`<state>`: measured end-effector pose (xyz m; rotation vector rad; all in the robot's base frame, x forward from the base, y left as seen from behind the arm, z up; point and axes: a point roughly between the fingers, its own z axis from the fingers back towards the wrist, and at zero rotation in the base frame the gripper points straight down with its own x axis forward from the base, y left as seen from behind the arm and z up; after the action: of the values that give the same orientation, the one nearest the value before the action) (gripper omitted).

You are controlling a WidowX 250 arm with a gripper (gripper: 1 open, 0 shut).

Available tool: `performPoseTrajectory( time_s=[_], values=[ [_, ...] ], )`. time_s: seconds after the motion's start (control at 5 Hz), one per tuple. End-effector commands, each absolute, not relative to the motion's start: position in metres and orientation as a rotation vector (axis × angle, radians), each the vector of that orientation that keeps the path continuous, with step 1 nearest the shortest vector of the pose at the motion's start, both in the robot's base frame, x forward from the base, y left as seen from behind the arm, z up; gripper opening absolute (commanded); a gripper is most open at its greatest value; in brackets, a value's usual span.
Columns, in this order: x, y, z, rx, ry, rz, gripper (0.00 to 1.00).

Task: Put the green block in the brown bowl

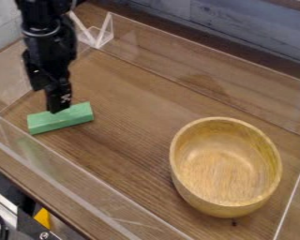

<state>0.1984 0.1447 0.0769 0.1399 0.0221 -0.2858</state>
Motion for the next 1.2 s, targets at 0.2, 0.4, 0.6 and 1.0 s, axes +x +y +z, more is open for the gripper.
performPoseTrajectory(
  time_s=[0.2,0.4,0.6,1.0],
  values=[
    [0.199,0.161,0.070,0.166,-0.037,-0.297,1.00],
    [0.199,0.163,0.063,0.159,-0.046,-0.306,1.00],
    [0.200,0.164,0.056,0.152,-0.053,-0.314,1.00],
    [0.202,0.166,0.042,0.139,-0.059,-0.323,1.00]
  ],
)
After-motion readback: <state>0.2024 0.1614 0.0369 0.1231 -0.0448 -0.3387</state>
